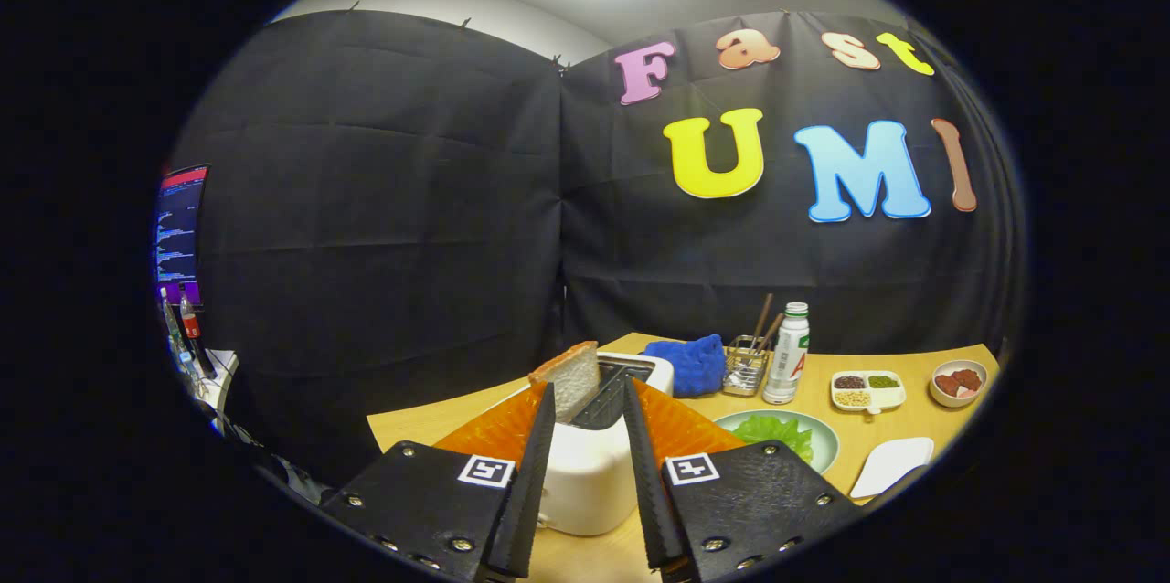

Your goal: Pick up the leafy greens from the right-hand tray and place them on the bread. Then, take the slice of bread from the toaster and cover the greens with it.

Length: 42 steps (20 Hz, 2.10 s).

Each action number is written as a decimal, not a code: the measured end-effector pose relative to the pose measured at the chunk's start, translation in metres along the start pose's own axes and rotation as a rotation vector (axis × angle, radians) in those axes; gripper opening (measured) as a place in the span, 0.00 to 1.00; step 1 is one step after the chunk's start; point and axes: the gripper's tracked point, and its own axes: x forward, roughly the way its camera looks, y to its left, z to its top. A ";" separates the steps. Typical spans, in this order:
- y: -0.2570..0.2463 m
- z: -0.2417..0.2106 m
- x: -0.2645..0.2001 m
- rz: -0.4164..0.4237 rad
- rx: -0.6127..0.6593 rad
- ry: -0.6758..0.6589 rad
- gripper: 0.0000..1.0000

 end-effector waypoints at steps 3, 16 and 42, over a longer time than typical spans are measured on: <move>0.016 -0.004 0.013 0.020 0.010 0.012 0.46; 0.036 -0.022 0.052 -0.077 -0.014 0.038 0.46; 0.028 -0.028 0.096 -0.229 -0.041 0.023 0.07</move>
